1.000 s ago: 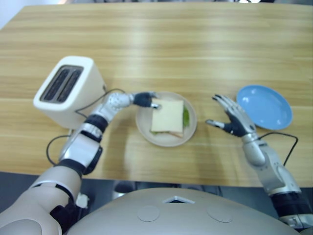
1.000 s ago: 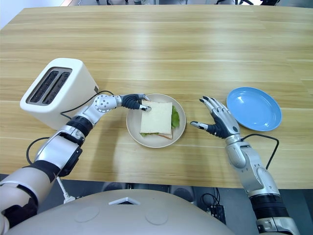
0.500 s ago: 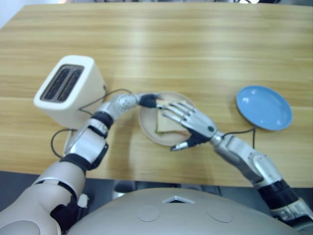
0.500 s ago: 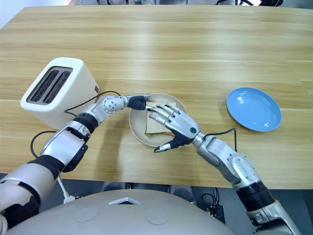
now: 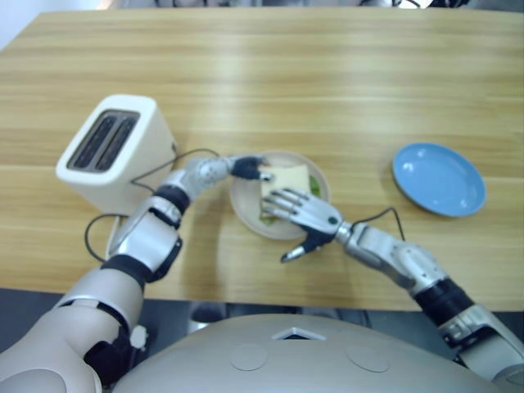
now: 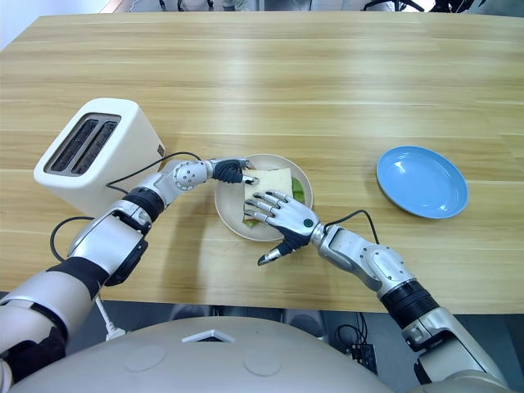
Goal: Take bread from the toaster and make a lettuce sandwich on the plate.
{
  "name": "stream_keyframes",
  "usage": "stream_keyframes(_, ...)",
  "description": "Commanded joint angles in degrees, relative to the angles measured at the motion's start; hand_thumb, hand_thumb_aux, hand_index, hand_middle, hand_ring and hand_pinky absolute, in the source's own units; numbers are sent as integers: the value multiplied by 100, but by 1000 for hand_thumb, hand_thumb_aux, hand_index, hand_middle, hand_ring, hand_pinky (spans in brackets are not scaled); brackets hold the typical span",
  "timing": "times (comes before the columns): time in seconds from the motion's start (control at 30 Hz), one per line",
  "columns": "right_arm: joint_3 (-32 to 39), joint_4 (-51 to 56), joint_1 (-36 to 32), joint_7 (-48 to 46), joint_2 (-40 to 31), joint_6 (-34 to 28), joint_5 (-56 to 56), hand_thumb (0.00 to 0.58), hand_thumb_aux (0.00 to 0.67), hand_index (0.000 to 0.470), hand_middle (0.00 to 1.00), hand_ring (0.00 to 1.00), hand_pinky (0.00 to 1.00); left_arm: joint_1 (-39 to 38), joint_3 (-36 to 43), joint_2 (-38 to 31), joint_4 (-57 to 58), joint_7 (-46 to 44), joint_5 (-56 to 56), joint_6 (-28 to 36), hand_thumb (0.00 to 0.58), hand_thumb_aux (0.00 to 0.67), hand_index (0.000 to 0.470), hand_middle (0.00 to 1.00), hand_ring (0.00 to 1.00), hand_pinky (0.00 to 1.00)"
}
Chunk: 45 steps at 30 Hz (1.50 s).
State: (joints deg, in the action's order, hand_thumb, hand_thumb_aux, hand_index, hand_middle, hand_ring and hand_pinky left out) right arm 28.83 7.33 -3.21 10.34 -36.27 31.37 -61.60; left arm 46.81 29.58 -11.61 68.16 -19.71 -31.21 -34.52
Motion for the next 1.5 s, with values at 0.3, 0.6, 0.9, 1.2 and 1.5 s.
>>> stream_keyframes(0.3,460,1249,181,-524,41,46,463,0,0,0,12,12,12,369,-491,-1834,-2576,1741,-725,-587,0,0,0,0,0,0)
stream_keyframes(0.6,415,1185,57,-307,-42,-48,414,0,0,0,12,12,12,-421,-2028,-3206,-4777,1450,34,-53,0,0,0,0,0,0)
stream_keyframes(0.9,-1178,-696,485,264,40,486,2799,0,0,0,0,0,0,-2740,-1931,-2156,-5600,1016,883,507,0,0,0,0,0,0)
stream_keyframes(1.2,-2295,-749,1056,-1143,-34,6,5200,0,0,0,0,0,0,-4432,-2318,-1783,-6732,486,2074,1005,0,0,0,0,0,0)
stream_keyframes(1.5,-2363,-1173,2625,-3111,-1614,-146,5138,494,413,283,996,996,996,-5818,-2663,-2963,-8118,-1009,2732,1724,580,670,460,851,851,851)
